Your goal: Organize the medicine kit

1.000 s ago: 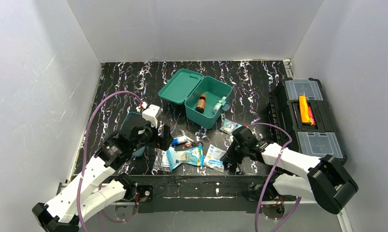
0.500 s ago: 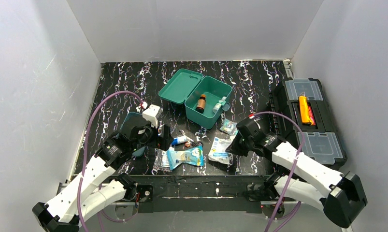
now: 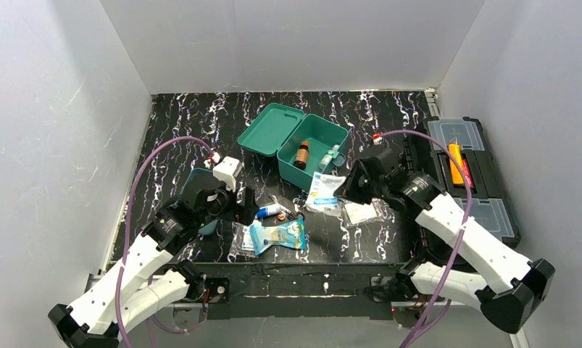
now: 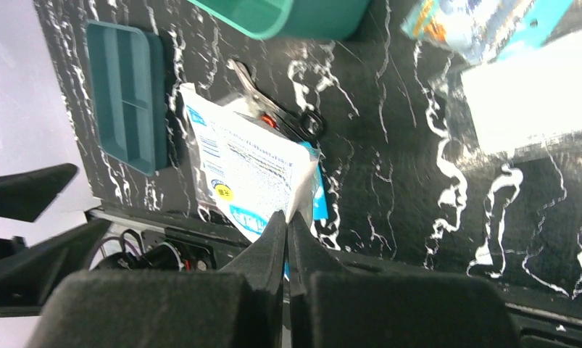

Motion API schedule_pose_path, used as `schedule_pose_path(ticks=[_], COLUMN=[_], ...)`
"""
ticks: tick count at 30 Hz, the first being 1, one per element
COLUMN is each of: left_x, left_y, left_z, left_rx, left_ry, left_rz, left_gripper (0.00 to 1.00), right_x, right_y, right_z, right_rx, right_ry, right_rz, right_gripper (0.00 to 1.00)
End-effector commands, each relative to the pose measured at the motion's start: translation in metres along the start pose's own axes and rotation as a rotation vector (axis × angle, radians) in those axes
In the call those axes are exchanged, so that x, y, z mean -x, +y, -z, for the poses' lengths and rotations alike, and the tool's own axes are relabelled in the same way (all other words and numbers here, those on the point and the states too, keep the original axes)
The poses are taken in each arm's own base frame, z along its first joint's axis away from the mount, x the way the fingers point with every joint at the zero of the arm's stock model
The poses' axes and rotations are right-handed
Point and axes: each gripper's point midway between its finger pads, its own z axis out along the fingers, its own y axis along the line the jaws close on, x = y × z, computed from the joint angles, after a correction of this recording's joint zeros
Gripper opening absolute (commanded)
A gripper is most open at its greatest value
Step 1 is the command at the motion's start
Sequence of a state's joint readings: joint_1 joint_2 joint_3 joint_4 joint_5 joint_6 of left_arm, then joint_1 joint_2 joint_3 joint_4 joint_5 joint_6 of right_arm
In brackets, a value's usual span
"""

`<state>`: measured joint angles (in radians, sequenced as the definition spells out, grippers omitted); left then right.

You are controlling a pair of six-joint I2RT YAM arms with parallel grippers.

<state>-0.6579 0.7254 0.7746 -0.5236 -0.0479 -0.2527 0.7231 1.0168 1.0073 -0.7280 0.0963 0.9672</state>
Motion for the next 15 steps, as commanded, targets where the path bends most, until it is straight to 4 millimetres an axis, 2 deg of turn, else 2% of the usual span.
schedule_pose_path(ticks=[1,8,15], left_x=[0.006,0.007,0.007], left_y=[0.002,0.003,0.003], left_z=[0.005,0.006,0.006], left_rx=[0.014,0.014,0.015], left_ry=[-0.023,-0.033,-0.032], left_rz=[-0.017,-0.021,-0.026], left_gripper=[0.98,0.98,0.98], right_x=[0.035,0.088,0.123], right_y=[0.025,0.047,0.054], right_z=[0.008,-0.002,-0.037], right_rx=[0.006,0.019,0.009], right_ry=[-0.076,-0.144,-0.134], right_rz=[0.068,0.037,-0.014], right_gripper=[0.01,0.01,0.01])
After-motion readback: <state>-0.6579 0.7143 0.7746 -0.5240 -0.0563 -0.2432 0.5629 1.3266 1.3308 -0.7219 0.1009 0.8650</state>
